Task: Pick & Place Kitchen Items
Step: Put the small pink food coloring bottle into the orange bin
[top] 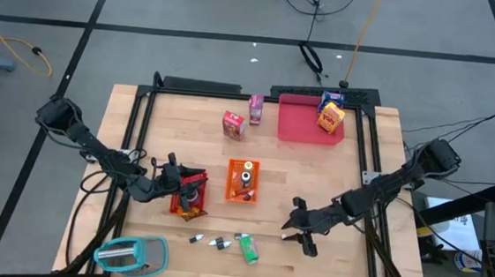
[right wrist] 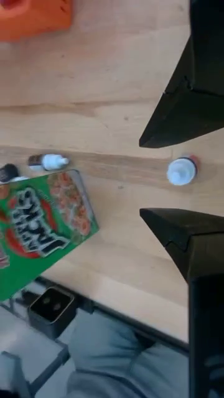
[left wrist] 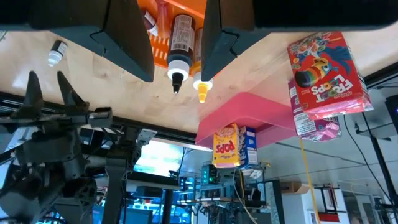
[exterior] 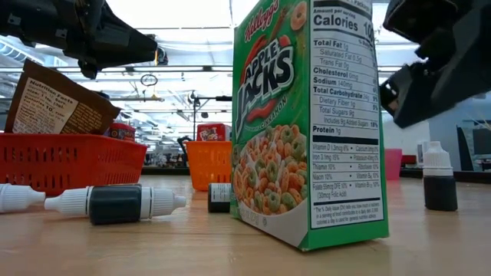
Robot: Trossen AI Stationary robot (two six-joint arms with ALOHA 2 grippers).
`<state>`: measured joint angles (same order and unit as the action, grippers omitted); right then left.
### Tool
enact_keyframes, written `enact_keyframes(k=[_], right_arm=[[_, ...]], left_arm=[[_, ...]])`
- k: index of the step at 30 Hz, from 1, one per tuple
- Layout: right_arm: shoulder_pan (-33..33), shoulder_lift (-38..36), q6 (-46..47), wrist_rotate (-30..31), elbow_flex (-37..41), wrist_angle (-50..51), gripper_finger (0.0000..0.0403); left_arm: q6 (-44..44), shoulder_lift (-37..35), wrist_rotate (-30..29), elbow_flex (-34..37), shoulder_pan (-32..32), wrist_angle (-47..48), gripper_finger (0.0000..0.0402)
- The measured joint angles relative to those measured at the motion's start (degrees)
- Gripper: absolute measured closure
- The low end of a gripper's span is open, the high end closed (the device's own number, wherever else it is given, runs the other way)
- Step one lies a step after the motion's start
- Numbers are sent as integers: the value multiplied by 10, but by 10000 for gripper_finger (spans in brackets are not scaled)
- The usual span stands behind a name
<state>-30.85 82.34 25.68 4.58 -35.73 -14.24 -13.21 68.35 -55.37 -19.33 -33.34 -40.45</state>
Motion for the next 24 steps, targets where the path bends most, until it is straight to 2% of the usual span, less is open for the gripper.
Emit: enact_keyframes(k=[8,15,19,24], right_arm=[[-4,56,4,0,1,-24,238],[-4,68,5,10,1,-33,251],[-4,68,-3,13,0,-32,276],[-4,67,-10,-1,0,-30,337]], left_arm=[[0,0,0,0,0,1,268],[-1,0,0,0,0,2,268],[-2,0,0,0,0,3,268],[-2,0,0,0,0,4,268]])
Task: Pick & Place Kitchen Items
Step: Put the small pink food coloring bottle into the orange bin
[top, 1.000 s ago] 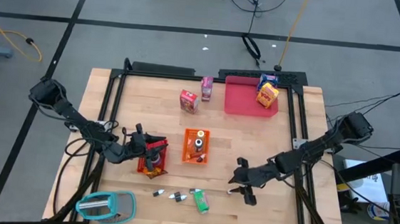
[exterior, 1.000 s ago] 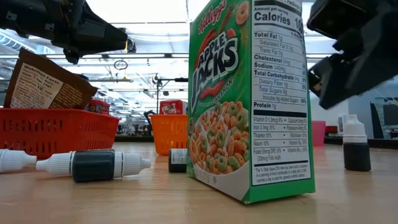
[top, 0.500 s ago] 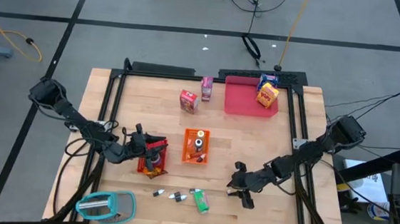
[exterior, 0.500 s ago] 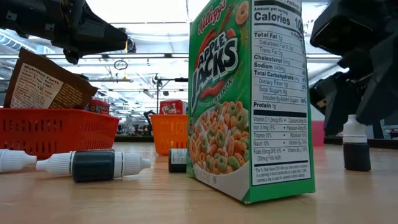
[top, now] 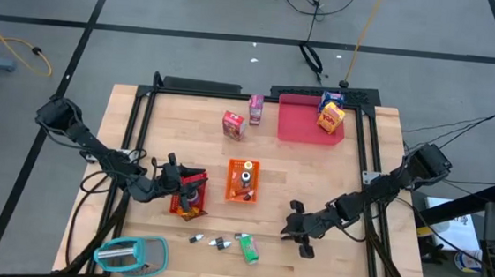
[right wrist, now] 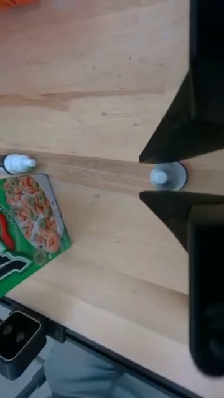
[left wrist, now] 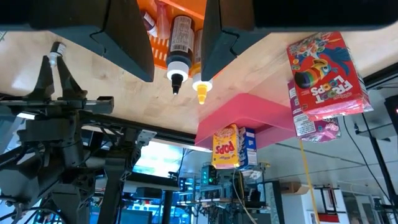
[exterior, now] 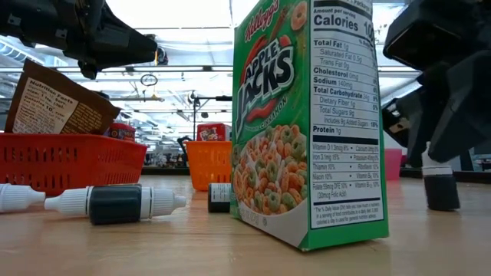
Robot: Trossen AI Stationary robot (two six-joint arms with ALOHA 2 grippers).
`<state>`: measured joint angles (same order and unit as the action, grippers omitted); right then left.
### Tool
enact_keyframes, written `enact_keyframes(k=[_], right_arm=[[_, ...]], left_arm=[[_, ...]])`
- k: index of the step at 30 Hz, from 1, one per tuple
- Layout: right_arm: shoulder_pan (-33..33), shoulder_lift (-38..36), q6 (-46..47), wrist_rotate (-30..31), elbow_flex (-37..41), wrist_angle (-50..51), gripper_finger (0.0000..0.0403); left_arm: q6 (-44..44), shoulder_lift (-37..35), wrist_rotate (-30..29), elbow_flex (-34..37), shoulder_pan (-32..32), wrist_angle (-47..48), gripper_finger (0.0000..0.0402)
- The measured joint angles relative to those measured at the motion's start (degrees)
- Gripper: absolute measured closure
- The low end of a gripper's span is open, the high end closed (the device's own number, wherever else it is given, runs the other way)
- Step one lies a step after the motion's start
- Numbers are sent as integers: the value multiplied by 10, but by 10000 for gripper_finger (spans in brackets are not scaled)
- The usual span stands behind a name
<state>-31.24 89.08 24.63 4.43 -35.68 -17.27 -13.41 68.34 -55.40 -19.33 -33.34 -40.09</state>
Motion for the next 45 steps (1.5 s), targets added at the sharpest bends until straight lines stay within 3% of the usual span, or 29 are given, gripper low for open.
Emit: enact_keyframes(k=[3,14,31,36,45], right_arm=[[0,0,-4,0,0,1,364],[14,-5,-48,0,-3,-13,363],[148,-49,-204,-7,-106,5,363],[196,-47,-219,-46,-116,-10,363],[258,-38,-234,-62,-116,-25,363]], left_arm=[[0,0,0,0,0,0,268],[1,0,0,0,0,0,268],[-2,0,0,0,0,0,268],[-2,0,0,0,0,0,268],[2,0,-1,0,0,1,268]])
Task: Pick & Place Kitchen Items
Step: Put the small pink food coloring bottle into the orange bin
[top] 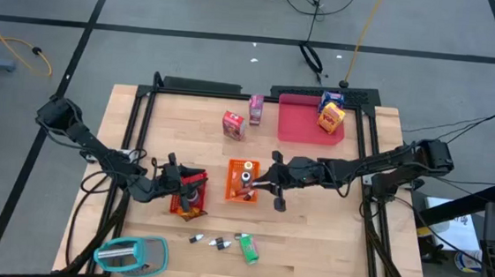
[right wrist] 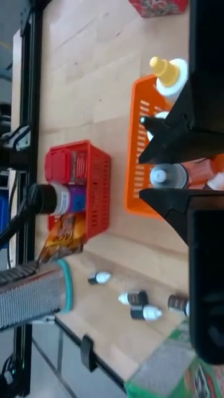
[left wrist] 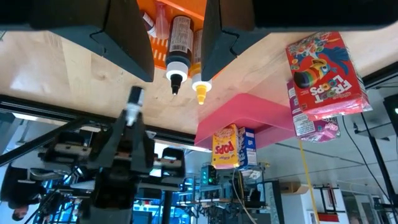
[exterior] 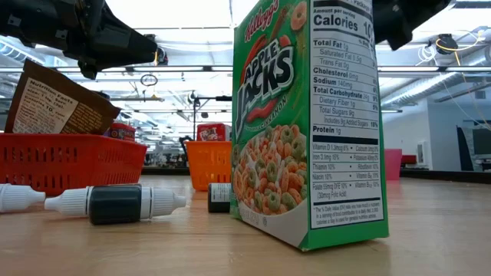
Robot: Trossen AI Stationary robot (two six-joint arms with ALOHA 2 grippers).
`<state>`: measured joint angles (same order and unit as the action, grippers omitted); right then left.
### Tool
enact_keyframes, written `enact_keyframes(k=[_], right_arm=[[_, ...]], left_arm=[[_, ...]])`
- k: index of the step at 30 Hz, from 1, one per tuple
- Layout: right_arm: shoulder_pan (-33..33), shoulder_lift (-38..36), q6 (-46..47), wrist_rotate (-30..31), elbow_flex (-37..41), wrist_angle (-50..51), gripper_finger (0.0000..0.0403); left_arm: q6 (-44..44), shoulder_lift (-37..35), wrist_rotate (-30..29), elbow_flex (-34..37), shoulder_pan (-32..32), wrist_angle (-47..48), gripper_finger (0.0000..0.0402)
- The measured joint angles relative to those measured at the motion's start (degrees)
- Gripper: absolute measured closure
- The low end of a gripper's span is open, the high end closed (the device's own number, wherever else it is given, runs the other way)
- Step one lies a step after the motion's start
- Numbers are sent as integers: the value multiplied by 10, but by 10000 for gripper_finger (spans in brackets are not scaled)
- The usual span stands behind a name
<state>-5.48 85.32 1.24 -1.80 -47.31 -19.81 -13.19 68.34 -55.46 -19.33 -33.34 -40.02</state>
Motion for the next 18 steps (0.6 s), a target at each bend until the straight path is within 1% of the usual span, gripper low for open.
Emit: enact_keyframes(k=[6,12,18], right_arm=[[19,28,1,-20,-1,-25,358],[29,27,-4,-28,-1,-25,356],[29,28,-4,-28,0,-46,317]], left_arm=[[1,0,0,0,0,0,268],[1,0,0,0,0,0,268],[1,0,0,0,0,0,268]])
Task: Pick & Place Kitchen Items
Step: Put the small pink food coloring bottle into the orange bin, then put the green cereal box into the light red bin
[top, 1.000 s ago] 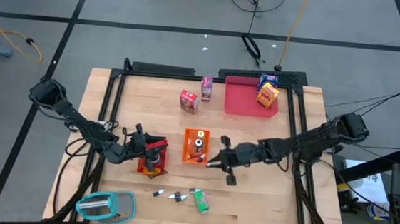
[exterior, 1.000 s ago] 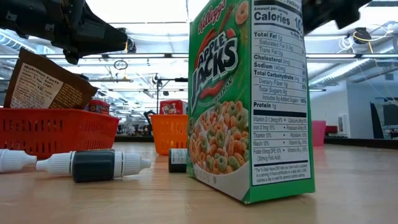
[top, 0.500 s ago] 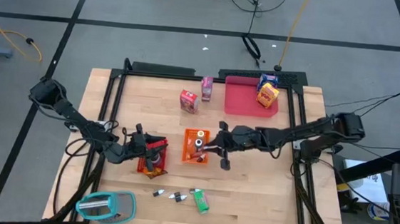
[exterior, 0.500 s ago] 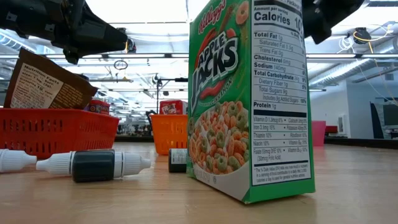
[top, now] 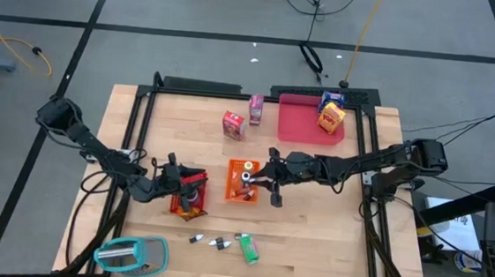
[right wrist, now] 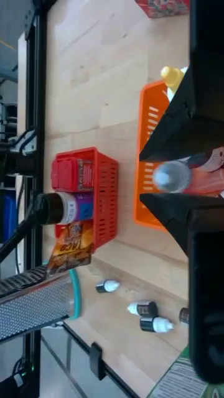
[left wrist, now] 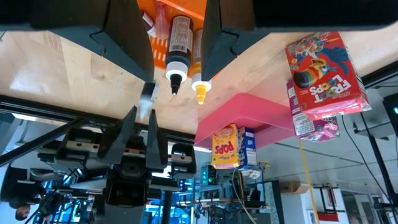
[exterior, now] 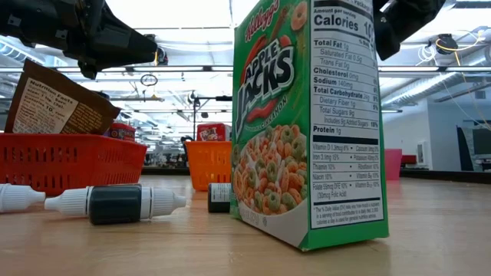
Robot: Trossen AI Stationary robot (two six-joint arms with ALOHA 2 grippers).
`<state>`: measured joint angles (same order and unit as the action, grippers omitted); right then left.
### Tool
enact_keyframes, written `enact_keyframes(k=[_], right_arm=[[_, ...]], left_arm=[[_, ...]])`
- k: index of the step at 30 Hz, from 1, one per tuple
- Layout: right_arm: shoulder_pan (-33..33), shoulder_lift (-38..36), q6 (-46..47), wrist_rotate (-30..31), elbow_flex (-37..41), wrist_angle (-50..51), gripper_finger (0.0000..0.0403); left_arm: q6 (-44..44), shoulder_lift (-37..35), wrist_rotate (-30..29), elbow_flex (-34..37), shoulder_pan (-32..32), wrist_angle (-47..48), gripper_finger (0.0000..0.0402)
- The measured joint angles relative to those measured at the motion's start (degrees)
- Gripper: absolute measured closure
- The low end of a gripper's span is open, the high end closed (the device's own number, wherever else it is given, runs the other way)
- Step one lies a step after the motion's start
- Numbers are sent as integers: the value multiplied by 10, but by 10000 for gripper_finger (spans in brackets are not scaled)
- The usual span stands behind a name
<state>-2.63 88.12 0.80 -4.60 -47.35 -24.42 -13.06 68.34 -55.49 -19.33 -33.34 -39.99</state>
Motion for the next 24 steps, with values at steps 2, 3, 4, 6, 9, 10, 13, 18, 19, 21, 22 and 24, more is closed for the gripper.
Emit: enact_keyframes(k=[2,3,4,6,9,10,13,18,19,21,22,24], right_arm=[[0,4,0,1,0,-6,305],[0,10,0,1,0,-14,300],[0,15,0,2,0,-16,296],[0,25,0,2,0,-17,290],[0,47,0,0,0,-39,284],[0,50,3,0,1,-36,283],[-1,46,14,-8,0,-47,280],[-11,17,20,-81,0,-34,279],[-16,12,20,-91,0,-32,278],[-31,10,19,-93,0,-30,274],[-40,10,17,-95,0,-26,271],[-57,10,20,-110,0,-13,262]], left_arm=[[0,0,0,0,0,0,268],[0,0,0,0,0,0,268],[0,0,0,0,0,0,268],[0,0,0,0,0,1,268],[-1,0,0,0,0,6,268],[-1,0,0,0,0,8,268],[-2,0,0,0,0,9,268],[-2,0,0,0,0,9,268],[-2,0,0,0,0,9,268],[-2,0,0,0,0,9,268],[-2,0,1,0,0,9,268],[-4,0,1,0,0,9,268]])
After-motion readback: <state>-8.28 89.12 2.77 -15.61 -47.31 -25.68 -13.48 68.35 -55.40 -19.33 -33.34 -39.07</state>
